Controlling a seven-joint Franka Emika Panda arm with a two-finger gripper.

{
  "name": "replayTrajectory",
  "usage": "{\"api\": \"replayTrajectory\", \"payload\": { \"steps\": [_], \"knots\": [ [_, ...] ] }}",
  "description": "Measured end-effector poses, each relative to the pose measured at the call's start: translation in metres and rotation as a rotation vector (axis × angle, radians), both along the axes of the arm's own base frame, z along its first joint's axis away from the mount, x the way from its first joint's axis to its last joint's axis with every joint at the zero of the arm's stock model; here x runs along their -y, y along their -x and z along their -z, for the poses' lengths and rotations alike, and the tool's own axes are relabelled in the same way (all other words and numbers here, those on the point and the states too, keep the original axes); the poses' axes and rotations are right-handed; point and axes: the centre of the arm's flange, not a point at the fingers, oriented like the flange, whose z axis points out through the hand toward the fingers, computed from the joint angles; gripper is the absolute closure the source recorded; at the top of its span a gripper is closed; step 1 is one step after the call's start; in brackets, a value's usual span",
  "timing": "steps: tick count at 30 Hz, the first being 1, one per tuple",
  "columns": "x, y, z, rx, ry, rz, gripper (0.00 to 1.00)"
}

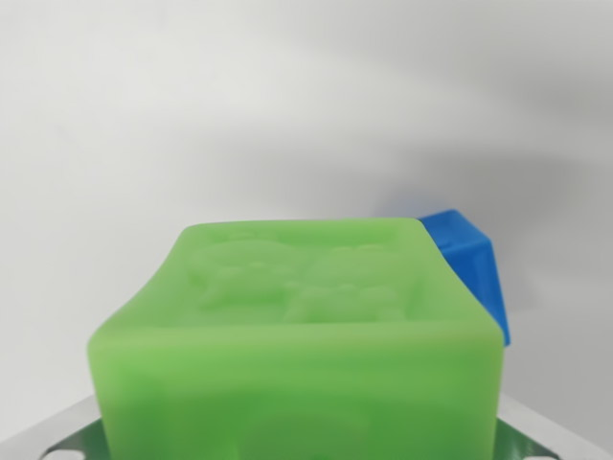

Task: Stack cube

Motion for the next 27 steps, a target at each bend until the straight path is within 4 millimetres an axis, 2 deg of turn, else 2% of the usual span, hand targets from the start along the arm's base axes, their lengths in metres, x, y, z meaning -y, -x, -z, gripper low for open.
{"api": "replayTrajectory", "payload": {
  "steps": [27],
  "knots": [
    [0.044,0.014,-0.007,-0.001,-0.001,-0.244,1.0]
  ]
}}
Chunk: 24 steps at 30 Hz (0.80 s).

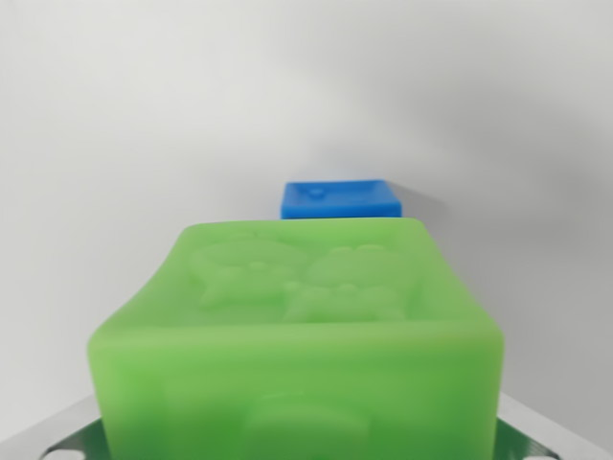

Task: Stack cube

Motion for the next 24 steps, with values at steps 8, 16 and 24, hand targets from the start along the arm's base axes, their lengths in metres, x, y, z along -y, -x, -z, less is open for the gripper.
{"api": "replayTrajectory", "payload": {
  "steps": [8,16,24],
  "knots": [
    [0.014,0.004,-0.003,0.001,0.0,-0.075,1.0],
    [0.022,0.007,0.003,0.004,-0.001,-0.111,1.0],
    [0.021,0.007,0.03,-0.002,-0.002,-0.112,1.0]
  ]
}}
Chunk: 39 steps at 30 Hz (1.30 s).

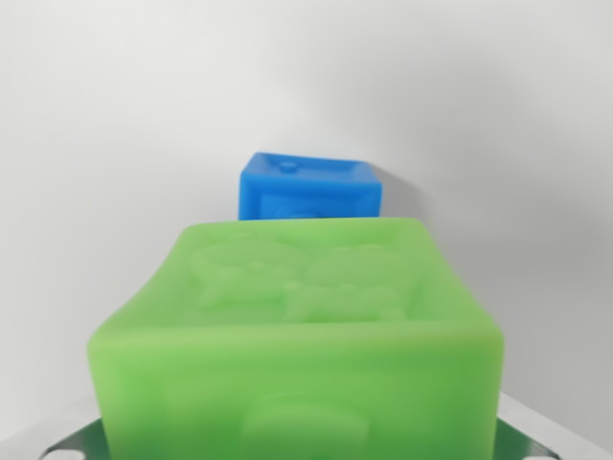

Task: Stack cube

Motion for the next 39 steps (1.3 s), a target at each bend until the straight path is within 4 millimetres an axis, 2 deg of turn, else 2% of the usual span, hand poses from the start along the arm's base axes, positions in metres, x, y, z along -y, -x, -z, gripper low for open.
{"api": "replayTrajectory", "payload": {
  "steps": [13,23,39],
  "knots": [
    [0.0,0.001,0.034,0.001,-0.002,0.0,1.0],
    [0.0,0.001,0.052,0.001,-0.003,0.0,1.0],
    [0.0,0.001,0.066,0.001,-0.003,0.0,1.0]
  ]
}}
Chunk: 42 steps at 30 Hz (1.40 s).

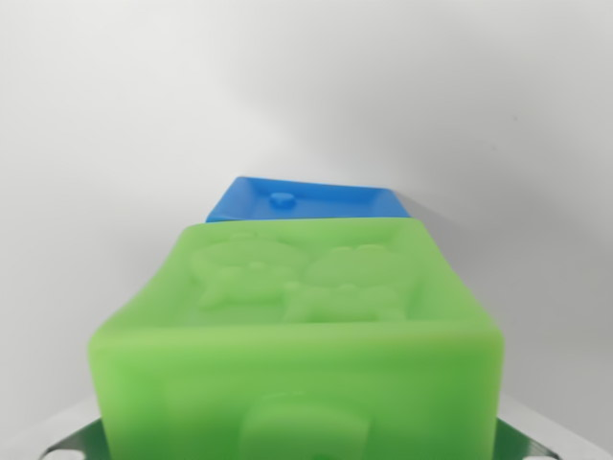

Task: Stack cube

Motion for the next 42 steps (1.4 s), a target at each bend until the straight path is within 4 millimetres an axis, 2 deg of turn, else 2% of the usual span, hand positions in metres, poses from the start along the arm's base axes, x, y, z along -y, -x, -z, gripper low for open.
{"api": "replayTrajectory", "payload": {
  "steps": [1,42],
  "knots": [
    [0.0,0.0,0.0001,0.0,0.0,0.0,0.0],
    [0.0001,-0.0007,-0.0043,0.002,0.0,0.0,0.0]
  ]
}}
